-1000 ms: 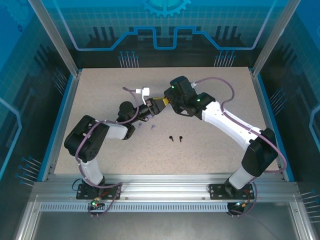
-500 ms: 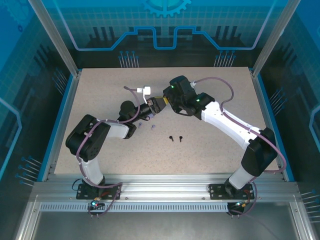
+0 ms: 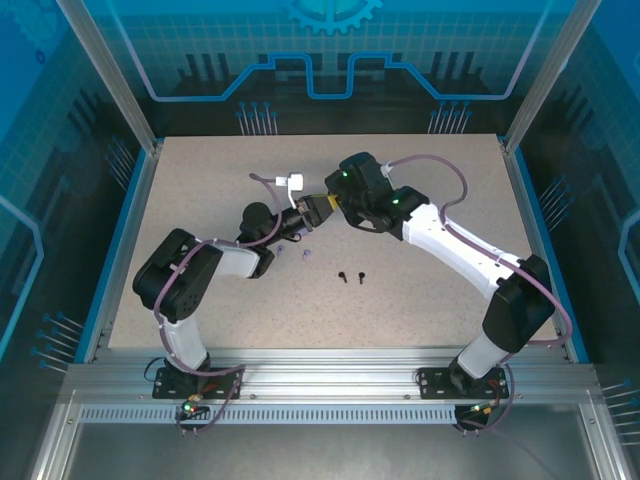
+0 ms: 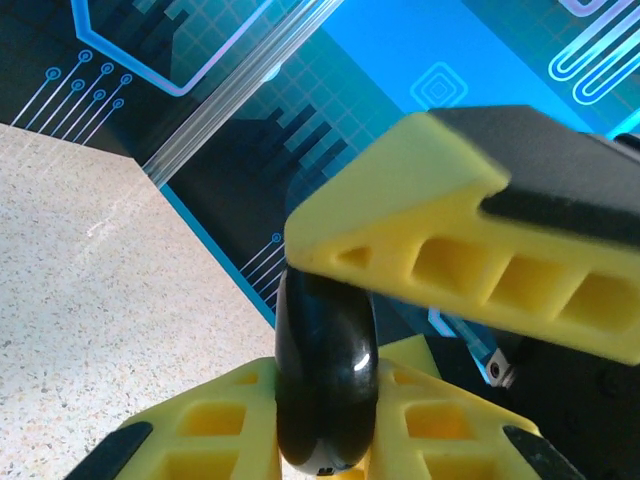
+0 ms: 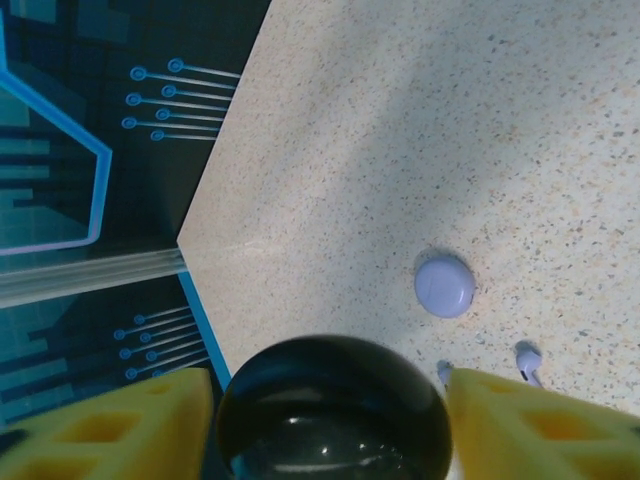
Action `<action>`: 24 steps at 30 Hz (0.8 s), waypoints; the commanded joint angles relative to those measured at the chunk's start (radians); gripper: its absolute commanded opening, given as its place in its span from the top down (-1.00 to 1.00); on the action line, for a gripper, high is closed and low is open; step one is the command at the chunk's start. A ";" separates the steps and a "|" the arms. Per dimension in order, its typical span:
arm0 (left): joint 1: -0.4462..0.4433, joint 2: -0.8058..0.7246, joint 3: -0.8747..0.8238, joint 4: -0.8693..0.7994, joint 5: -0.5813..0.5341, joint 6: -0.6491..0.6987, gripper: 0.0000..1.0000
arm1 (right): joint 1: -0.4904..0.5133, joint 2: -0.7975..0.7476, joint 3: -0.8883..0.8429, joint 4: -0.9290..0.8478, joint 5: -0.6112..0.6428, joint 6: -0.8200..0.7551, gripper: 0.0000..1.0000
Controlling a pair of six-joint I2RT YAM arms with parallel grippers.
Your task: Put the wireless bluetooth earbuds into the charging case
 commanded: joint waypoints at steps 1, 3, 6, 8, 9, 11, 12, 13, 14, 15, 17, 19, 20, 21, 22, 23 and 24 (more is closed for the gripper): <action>-0.006 0.007 0.035 0.039 0.000 -0.016 1.00 | -0.006 -0.061 -0.003 0.023 0.032 -0.066 -0.48; 0.002 0.000 0.034 0.039 0.017 -0.033 1.00 | -0.021 -0.094 -0.009 0.017 0.043 -0.134 -0.50; 0.026 -0.009 0.032 0.037 0.056 -0.069 1.00 | -0.050 -0.148 -0.030 0.014 0.039 -0.257 -0.52; 0.047 -0.020 0.033 0.029 0.094 -0.090 1.00 | -0.069 -0.189 -0.053 0.014 0.033 -0.344 -0.55; 0.061 -0.028 0.035 0.023 0.116 -0.100 1.00 | -0.080 -0.209 -0.066 0.017 0.024 -0.406 -0.55; 0.084 -0.043 0.036 0.008 0.152 -0.112 1.00 | -0.104 -0.241 -0.093 0.026 -0.002 -0.517 -0.58; 0.098 -0.055 0.037 -0.006 0.172 -0.114 1.00 | -0.122 -0.254 -0.105 0.035 -0.029 -0.579 -0.58; 0.107 -0.066 0.037 -0.024 0.189 -0.115 1.00 | -0.137 -0.264 -0.122 0.053 -0.062 -0.627 -0.58; 0.120 -0.083 0.043 -0.053 0.213 -0.112 1.00 | -0.153 -0.279 -0.148 0.087 -0.098 -0.694 -0.58; 0.129 -0.097 0.049 -0.083 0.239 -0.106 1.00 | -0.173 -0.287 -0.167 0.109 -0.141 -0.748 -0.58; 0.143 -0.123 0.070 -0.150 0.294 -0.094 1.00 | -0.216 -0.291 -0.197 0.155 -0.262 -0.836 -0.57; 0.152 -0.143 0.097 -0.219 0.351 -0.077 1.00 | -0.240 -0.295 -0.219 0.190 -0.349 -0.937 -0.56; 0.153 -0.154 0.112 -0.259 0.381 -0.068 1.00 | -0.245 -0.298 -0.236 0.213 -0.390 -0.994 -0.55; 0.155 -0.161 0.129 -0.300 0.415 -0.058 1.00 | -0.250 -0.304 -0.249 0.228 -0.430 -1.041 -0.53; 0.155 -0.166 0.141 -0.334 0.439 -0.049 1.00 | -0.252 -0.310 -0.259 0.240 -0.461 -1.079 -0.52; 0.155 -0.172 0.155 -0.378 0.460 -0.037 1.00 | -0.255 -0.319 -0.270 0.246 -0.479 -1.112 -0.52; 0.155 -0.177 0.167 -0.414 0.474 -0.026 1.00 | -0.260 -0.326 -0.280 0.254 -0.502 -1.139 -0.50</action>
